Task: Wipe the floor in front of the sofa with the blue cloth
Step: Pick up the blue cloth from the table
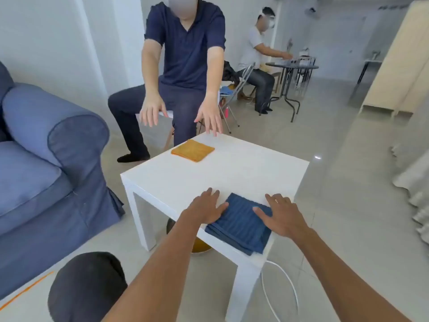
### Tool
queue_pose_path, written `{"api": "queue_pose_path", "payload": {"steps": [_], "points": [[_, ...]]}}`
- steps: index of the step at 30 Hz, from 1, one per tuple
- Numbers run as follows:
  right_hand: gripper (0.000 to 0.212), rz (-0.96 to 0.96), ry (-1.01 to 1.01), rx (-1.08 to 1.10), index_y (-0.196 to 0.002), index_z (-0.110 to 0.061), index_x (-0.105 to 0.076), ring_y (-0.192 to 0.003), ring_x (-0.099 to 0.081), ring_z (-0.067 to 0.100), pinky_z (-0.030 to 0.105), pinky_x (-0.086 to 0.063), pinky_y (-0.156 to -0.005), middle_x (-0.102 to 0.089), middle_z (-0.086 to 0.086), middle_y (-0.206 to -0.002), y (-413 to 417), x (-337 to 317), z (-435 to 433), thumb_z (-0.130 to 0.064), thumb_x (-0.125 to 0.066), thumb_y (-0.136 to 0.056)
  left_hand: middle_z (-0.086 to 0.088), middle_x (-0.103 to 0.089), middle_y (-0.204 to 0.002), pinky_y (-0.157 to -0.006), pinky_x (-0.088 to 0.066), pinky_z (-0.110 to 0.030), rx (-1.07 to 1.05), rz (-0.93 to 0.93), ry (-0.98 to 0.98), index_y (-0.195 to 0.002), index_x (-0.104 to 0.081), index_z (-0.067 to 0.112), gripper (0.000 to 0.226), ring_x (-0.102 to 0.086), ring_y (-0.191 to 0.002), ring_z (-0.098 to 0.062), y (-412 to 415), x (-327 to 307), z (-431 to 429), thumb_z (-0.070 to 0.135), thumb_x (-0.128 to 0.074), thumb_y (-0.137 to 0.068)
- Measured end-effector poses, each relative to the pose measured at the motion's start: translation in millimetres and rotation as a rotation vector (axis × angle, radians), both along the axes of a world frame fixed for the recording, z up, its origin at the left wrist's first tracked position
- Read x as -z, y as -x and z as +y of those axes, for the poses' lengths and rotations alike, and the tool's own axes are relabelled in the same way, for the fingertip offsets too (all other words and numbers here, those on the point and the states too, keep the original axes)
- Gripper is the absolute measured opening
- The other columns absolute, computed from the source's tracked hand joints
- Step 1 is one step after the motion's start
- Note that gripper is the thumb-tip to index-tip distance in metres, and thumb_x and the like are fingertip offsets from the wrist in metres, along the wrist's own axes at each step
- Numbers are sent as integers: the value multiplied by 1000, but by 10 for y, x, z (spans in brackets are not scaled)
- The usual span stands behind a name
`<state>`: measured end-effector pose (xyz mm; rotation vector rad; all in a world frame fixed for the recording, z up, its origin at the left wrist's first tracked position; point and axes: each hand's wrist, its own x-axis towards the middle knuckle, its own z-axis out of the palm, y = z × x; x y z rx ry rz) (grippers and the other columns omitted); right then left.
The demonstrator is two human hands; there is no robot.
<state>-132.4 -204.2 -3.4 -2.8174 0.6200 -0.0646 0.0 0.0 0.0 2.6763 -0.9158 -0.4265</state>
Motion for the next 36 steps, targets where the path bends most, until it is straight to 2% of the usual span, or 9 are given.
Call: {"api": "queue_pose_path", "payload": {"steps": [3, 5, 9, 14, 19, 25, 29, 32, 36], "points": [[61, -129, 64, -43, -134, -23, -59, -120, -50, 24, 38, -39, -100, -55, 3, -131, 75, 129, -65, -67, -50, -92, -14, -14, -165, -123, -16, -41, 30, -4, 81, -156, -23, 15, 65, -16, -151, -29, 10, 81, -232, 49, -35, -103], [51, -191, 53, -65, -120, -23, -66, -106, -53, 22, 36, -41, -93, -60, 1, -113, 78, 173, -77, -63, -56, -91, -14, -31, -157, -119, -26, -40, 0, 36, 205, -150, -36, 10, 60, -31, -144, -28, 1, 137, -363, 42, -47, -100], [35, -219, -69, -84, -100, -22, -64, -91, -55, 18, 35, -45, -84, -61, -3, -95, -18, 194, -87, -55, -62, -89, -11, -58, -127, -96, -47, -35, -131, 78, 435, -119, -62, 10, 34, -57, -114, -25, -87, 143, -461, 28, -68, -90], [17, -117, -245, -167, -89, -21, -57, -76, -62, 26, 37, -50, -68, -66, 8, -84, -190, -10, -131, -28, -71, -91, -7, -62, -108, -81, -43, -27, -134, 191, 524, -107, -61, 10, 21, -56, -95, -19, -162, 61, -347, 22, -68, -91], [18, -103, -276, -170, -93, -19, -60, -88, -63, 27, 38, -52, -76, -66, 11, -95, -424, -218, -13, -27, -75, -89, -14, -68, -104, -74, -51, -29, -132, 172, 575, -94, -58, 17, 14, -60, -87, -22, -267, -135, -46, 18, -70, -90], [25, -191, -226, -272, -109, -11, -73, -101, -64, 25, 33, -50, -83, -69, 7, -108, -996, -711, 499, -21, -77, -88, -2, -62, -104, -85, -58, -39, -212, 17, 555, -120, -66, 20, 27, -64, -96, -23, -486, -604, 627, 17, -66, -93], [27, -236, -160, -400, -114, -11, -72, -100, -63, 25, 33, -45, -78, -66, 2, -105, -1483, -1100, 1206, -24, -75, -90, -8, -64, -96, -76, -60, -40, -363, -84, 614, -105, -64, 19, 13, -65, -87, -27, -662, -840, 1386, 14, -64, -92], [12, -293, -115, -496, -100, -19, -70, -95, -64, 29, 39, -51, -77, -70, 7, -105, -1836, -1273, 1885, -25, -72, -90, -7, -62, -79, -63, -47, -25, -473, -211, 632, -95, -59, 17, 8, -58, -75, -21, -740, -1007, 2057, 10, -61, -92], [14, -345, -130, -609, -105, -17, -70, -98, -62, 29, 36, -48, -76, -68, 5, -103, -2203, -1311, 2881, -22, -70, -92, 2, -57, -67, -73, -47, -31, -647, -304, 642, -100, -63, 16, 9, -53, -72, -19, -770, -1106, 2992, 11, -60, -93]]}}
